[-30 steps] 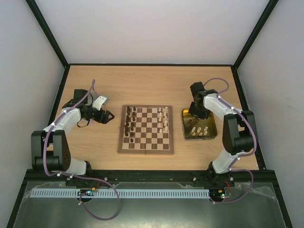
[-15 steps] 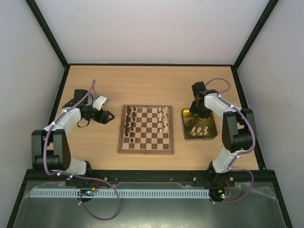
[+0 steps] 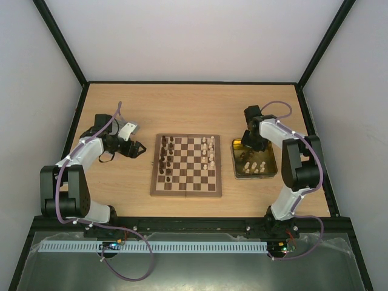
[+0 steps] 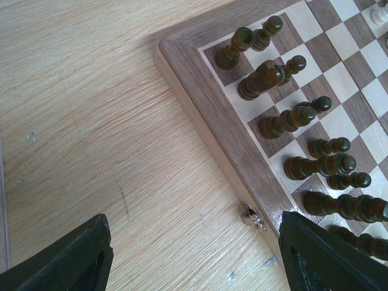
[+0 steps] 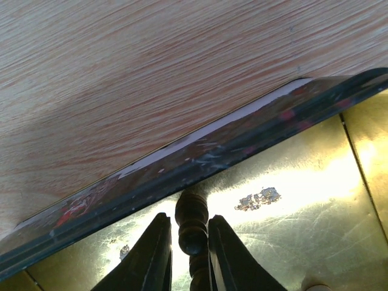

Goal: Set up the chess pieces on the board
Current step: Pick up the chess piece from the storage box, then place the chess piece on the chessboard.

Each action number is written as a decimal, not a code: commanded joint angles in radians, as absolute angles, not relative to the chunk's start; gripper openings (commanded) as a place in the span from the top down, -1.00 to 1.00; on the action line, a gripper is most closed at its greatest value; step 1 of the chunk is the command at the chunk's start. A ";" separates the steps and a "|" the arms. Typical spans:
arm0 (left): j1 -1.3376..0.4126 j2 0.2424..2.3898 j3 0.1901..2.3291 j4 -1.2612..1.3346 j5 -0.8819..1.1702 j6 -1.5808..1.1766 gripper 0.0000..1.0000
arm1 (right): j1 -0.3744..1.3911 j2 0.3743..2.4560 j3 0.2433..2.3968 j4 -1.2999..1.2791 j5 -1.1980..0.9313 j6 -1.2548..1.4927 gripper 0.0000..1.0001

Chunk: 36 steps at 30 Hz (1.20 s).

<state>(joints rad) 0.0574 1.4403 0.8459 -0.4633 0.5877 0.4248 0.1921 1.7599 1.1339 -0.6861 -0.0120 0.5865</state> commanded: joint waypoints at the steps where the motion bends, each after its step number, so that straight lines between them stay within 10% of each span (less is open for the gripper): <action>1: 0.063 1.451 0.847 -0.482 0.609 0.440 -0.52 | 0.185 1.757 1.131 -0.682 0.019 0.592 0.66; 36: 0.061 1.451 0.861 -0.487 0.577 0.423 -0.52 | 0.291 1.401 1.147 -0.827 0.021 0.614 0.96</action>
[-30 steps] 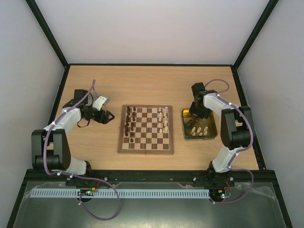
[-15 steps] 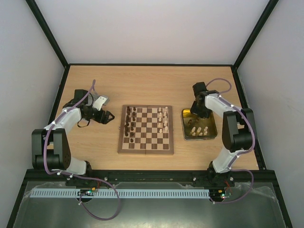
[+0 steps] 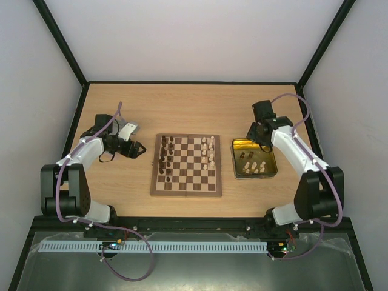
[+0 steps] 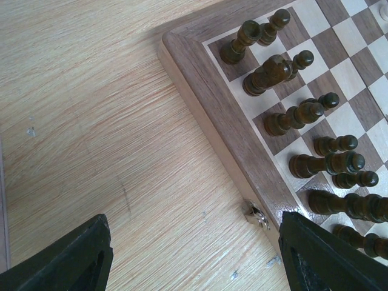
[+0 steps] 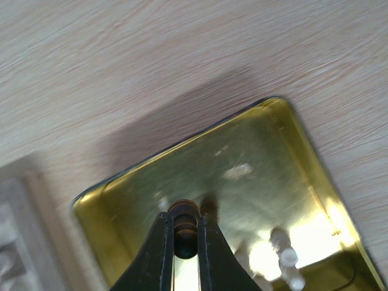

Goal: Set up the chess pieces on the board
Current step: Place the chess piece on the chessboard.

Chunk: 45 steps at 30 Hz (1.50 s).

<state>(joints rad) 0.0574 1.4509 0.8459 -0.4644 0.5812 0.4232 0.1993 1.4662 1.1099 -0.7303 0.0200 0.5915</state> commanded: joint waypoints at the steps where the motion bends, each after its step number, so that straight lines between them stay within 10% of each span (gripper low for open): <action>1: 0.061 1.451 0.861 -0.487 0.575 0.422 -0.52 | 0.341 1.391 1.161 -0.846 0.035 0.626 0.96; 19: 0.063 1.441 0.848 -0.457 0.499 0.393 -0.53 | 1.184 1.780 1.569 -0.964 0.160 0.790 0.96; 45: 0.077 1.447 0.831 -0.434 0.492 0.390 -0.55 | 1.285 2.000 1.602 -0.902 0.032 0.735 0.90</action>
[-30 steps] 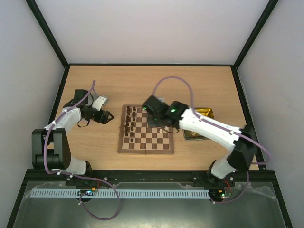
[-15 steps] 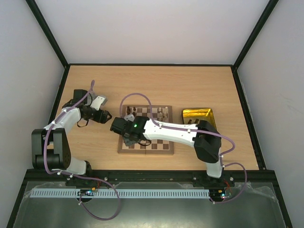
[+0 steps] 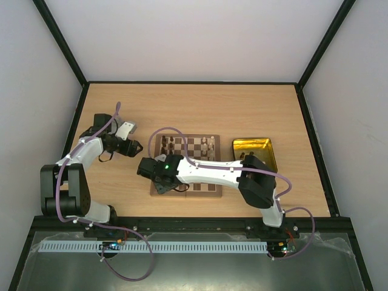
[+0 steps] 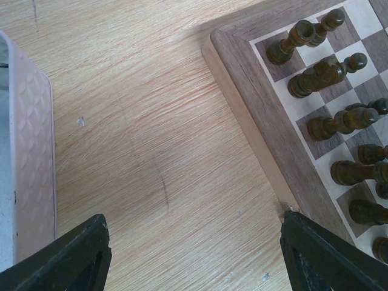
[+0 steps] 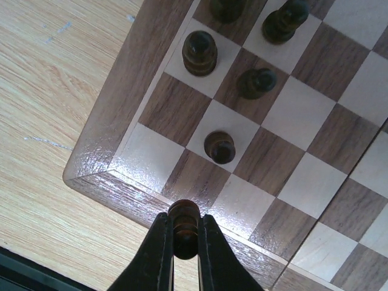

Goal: Set up the chess pieces on the board
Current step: Place the chess piece on the chessboard.

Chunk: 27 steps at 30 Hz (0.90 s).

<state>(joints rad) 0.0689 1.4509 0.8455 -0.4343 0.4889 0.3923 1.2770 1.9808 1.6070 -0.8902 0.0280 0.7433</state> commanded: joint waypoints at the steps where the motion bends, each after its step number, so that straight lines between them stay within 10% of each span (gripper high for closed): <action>1: 0.077 1.446 0.830 -0.435 0.492 0.390 -0.55 | 1.285 2.002 1.602 -0.903 0.038 0.738 0.89; 27: 0.080 1.454 0.828 -0.434 0.511 0.394 -0.56 | 1.240 2.008 1.538 -0.839 0.022 0.730 0.83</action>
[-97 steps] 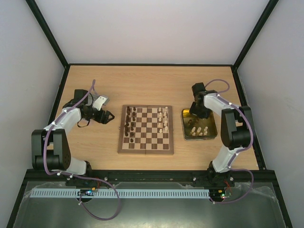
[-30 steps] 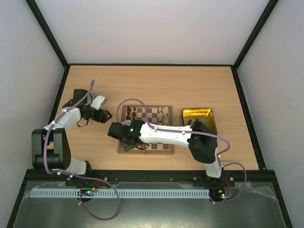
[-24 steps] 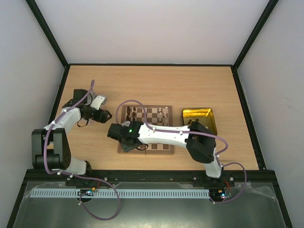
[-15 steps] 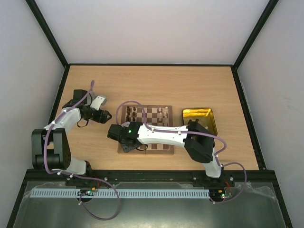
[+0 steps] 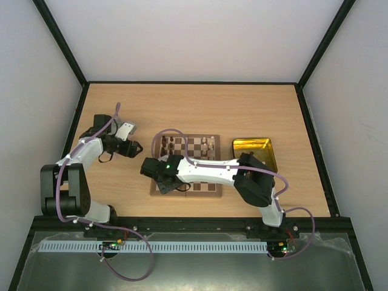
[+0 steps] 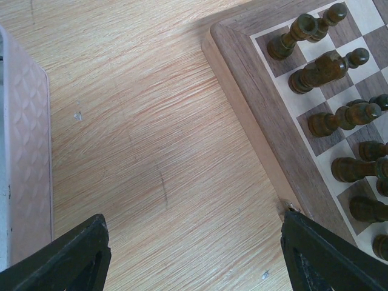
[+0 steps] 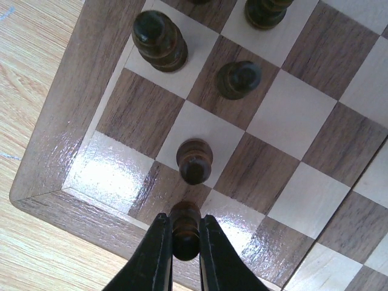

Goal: Set up the chess pieces on the board
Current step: Place the chess piece on the chessboard.

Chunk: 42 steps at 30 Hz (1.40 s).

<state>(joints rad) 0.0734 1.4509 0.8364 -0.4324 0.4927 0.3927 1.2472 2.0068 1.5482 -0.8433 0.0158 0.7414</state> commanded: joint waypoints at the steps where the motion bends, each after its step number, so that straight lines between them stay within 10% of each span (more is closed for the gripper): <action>1: 0.080 1.455 0.828 -0.435 0.511 0.394 -0.56 | 1.239 2.010 1.539 -0.840 0.020 0.729 0.83; 42: 0.080 1.465 0.827 -0.436 0.516 0.398 -0.56 | 1.241 2.022 1.571 -0.826 -0.005 0.718 0.91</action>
